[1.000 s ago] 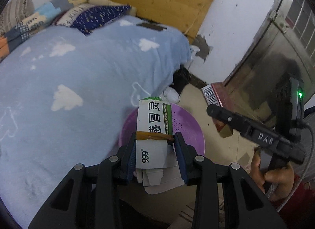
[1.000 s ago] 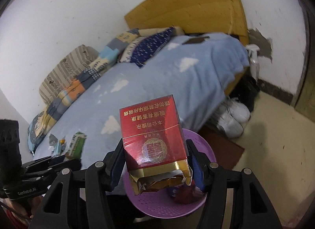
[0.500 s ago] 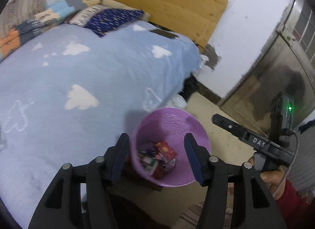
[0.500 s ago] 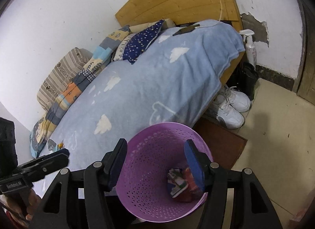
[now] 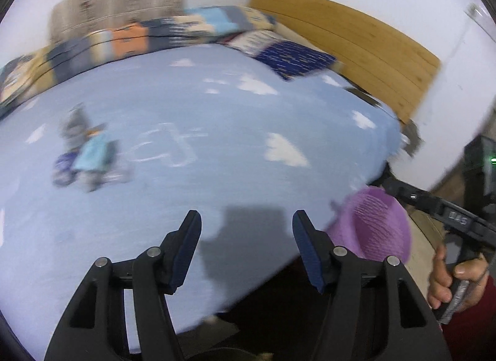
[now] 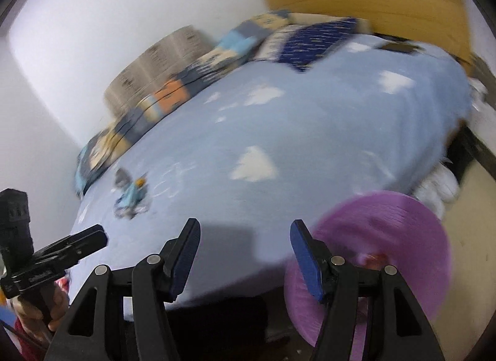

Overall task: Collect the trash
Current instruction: 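Move both open tools back over the trash pile on the bed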

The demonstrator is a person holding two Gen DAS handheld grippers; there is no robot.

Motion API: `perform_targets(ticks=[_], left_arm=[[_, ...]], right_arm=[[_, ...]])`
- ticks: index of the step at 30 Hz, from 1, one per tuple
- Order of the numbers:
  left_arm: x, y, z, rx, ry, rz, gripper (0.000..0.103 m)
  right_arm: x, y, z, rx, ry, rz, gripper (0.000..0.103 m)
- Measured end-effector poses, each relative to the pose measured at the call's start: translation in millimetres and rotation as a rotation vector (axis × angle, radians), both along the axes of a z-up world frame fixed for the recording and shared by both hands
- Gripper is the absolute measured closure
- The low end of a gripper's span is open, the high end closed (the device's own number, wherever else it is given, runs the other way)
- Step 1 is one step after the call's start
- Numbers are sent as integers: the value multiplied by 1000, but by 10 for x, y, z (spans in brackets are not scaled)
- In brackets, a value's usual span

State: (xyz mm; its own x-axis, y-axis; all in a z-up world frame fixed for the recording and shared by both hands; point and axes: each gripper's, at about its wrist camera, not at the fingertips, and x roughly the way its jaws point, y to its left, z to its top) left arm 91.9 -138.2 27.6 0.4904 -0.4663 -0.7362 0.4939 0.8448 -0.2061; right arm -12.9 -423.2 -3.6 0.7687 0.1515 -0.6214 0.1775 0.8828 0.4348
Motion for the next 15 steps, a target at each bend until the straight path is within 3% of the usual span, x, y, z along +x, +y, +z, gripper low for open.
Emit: perform_targets(ticks=[10,13,15], left_arm=[[838,1654,-296,-15,15,455,43],[1050,2020,-429,-57,84,533,43],[1104,2163,-407,-52,62,564,43]], right_arm=[[1302,1449,169,-34,34,339,39],[1795,1917,99,-42,66,430,39],[2163,2220,-18,-37,111,462,39]])
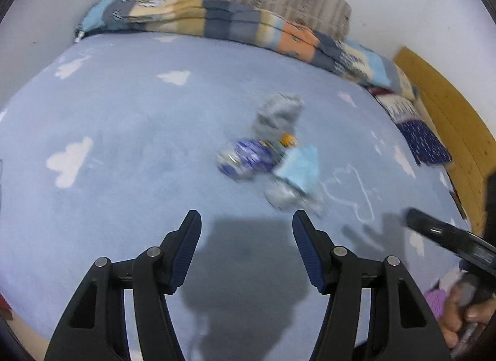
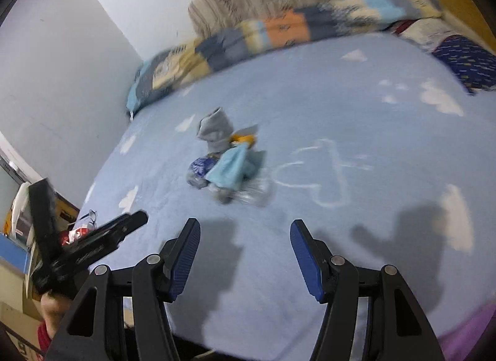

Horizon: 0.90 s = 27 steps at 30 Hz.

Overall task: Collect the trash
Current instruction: 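Move both open tools back over the trash pile on the bed, then grasp the blue face mask with the right tool while the left tool grasps the blue plastic bag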

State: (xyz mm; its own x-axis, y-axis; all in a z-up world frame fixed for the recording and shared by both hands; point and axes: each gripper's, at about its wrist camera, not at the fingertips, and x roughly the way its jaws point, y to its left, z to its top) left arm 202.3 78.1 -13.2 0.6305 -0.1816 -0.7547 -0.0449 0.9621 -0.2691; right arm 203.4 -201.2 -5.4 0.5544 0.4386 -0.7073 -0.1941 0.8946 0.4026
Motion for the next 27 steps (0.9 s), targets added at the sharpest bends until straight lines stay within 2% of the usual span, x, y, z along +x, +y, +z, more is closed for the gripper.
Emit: perform_targets(ticks=[3,6,9,10,11,12,14,16,18,19,24,27], left_arm=[[131,115,-21,25,-2,40,43],[263,207,-93,0,13,53,43],[414,237,-145,15,4,52,43],[454,246,-166,18,2,50,43],[500,249,-193,21,2,46,42],[557,241,-222,21,4,37,40],[654,198,-263,15,5,13,36],[776,102,-284,10,-4,-27,33],[886,-2,-305,24,-16,-50,24],[948,-50,-318,33,-19,-58,23],[1323,-237,-558,104,29,-99,22],[1485,-258,-751,101,73,-93,22]], right_arm=[[492,377,-218,21,67,31,39],[939,647,-450,17,99,-3,39],[1215,779,-671,22,148,-44,39],[1300,825,-779,25,171,-47,45],[1340,839,-814,30,177,-51,72],[1356,849,-864,34,182,-46,81],[1315,829,-856,24,166,-42,91],[1195,729,-745,37,128,-40,94],[1032,577,-564,58,87,-45,94],[964,520,-496,63,74,-44,95],[437,169,-174,112,5,-76,94],[200,7,-212,161,0,-98,94]])
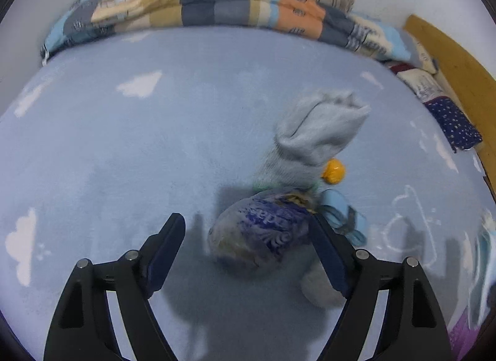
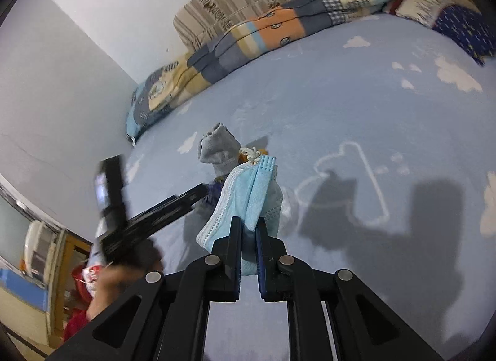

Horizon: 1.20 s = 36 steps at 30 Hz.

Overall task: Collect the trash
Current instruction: 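Grasp the blue face mask with the right tool while the left tool grasps the blue plastic bag, then lift the face mask and plastic bag and carry both to the purple basket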

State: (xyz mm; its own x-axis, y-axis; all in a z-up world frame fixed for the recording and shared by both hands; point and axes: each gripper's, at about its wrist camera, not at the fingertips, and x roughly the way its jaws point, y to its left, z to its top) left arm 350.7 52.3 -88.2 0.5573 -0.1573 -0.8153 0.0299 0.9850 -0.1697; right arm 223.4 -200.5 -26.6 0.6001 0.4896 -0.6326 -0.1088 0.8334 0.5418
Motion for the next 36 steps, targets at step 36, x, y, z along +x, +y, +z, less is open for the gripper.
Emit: perform_targets(ticks=[36], left_arm=[[-1670,61,870,78,-207,198,46]], right_arm=[[-26,333,52,-177,-125,72,95]])
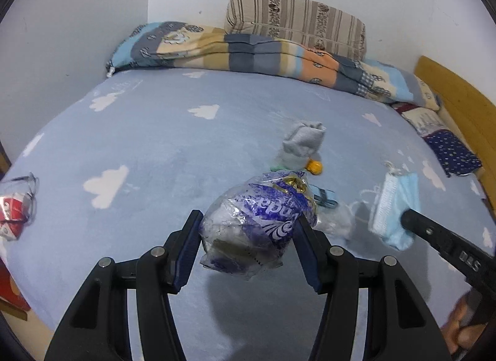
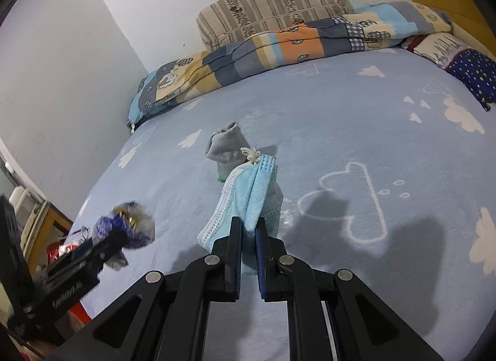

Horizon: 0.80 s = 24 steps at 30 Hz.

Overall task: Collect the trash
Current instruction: 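Lift the face mask and plastic bag and carry both to the purple basket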

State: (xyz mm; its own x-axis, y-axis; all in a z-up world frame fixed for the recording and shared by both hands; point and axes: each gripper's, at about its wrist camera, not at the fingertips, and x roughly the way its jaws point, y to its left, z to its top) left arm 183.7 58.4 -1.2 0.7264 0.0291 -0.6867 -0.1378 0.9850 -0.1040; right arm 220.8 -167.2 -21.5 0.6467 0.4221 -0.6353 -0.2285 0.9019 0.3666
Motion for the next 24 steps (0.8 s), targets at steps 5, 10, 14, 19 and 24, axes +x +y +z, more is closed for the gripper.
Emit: perform_targets(ticks=[5,10,14,19,24], left_arm=[[39,-5,2,26,-1,-9,46],[64,-156,-16,57,-2,-33,46],[90,-270,-40,73,0,-40,46],[175,-404,-22,72,4,-58,46],[331,-513,91,38,-23,-71,46]], right_arm=[[-28,37,-1,-16,-8,6,94],[-41,2,16,-7,-13,6,94],[-84,-58,50,-4,-28,13,94],[-85,-222,81,60,-14,15,94],[-136,-290,53,34,-30,11,94]])
